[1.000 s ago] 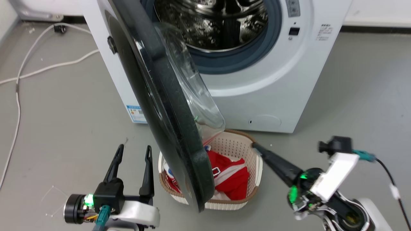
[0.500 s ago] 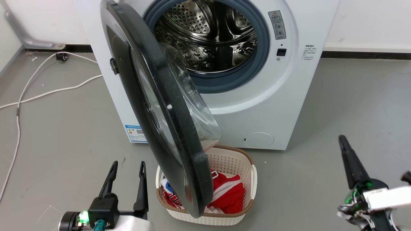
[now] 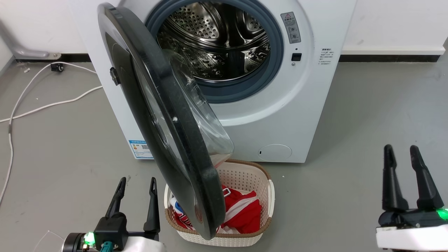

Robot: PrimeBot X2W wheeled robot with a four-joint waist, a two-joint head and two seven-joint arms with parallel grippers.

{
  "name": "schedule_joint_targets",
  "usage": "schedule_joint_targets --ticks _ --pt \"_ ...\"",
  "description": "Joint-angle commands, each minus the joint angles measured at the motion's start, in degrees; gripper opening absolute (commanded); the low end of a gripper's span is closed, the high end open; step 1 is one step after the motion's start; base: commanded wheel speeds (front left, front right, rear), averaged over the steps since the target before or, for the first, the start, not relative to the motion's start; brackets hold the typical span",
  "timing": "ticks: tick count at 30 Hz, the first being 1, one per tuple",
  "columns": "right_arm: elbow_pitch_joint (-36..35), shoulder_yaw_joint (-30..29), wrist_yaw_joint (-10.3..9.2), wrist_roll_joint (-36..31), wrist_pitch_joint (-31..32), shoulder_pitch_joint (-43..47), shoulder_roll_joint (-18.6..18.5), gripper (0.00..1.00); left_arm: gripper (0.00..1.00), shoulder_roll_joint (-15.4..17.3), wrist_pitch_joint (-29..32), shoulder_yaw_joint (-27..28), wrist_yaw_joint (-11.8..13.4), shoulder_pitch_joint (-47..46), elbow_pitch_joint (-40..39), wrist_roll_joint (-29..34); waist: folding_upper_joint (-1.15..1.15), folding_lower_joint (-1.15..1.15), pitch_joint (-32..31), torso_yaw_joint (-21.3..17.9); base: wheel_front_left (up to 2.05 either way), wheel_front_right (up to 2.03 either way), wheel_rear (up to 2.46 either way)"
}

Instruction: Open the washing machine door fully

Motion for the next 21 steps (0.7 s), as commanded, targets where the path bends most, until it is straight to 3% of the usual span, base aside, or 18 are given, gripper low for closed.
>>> schedule_joint_targets --ticks 1,5,8,15,21 --pt "-0.9 0.0 0.01 -3.3 -0.1 1.1 0.6 1.00 1.00 0.0 -0.2 0.1 0.1 0.2 -0.2 0.2 0.00 0.01 0.1 0.0 0.00 0.00 0.00" --pt "-2.4 0.4 0.00 -17.0 -0.1 2.4 1.9 1.00 1.00 -0.1 -0.2 -0.1 0.2 -0.2 -0.2 0.0 0.00 0.01 0.3 0.2 0.00 0.00 0.00" --pt "-1.3 -0.3 0.00 -21.9 -0.1 3.7 3.2 1.00 1.00 -0.1 -0.2 -0.3 0.4 -0.4 -0.1 -0.2 0.00 0.01 0.3 0.5 0.00 0.00 0.00" --pt "3.2 -3.3 0.00 -25.4 -0.1 5.8 4.5 1.00 1.00 -0.1 -0.2 -0.6 0.5 -0.3 0.0 -0.4 0.00 0.01 0.4 0.8 0.00 0.00 0.00" --pt "5.3 -3.7 0.00 -23.1 -0.1 6.7 4.5 1.00 1.00 -0.1 -0.2 -0.5 0.7 0.2 -0.2 -0.1 0.00 0.01 0.3 0.7 0.00 0.00 0.00"
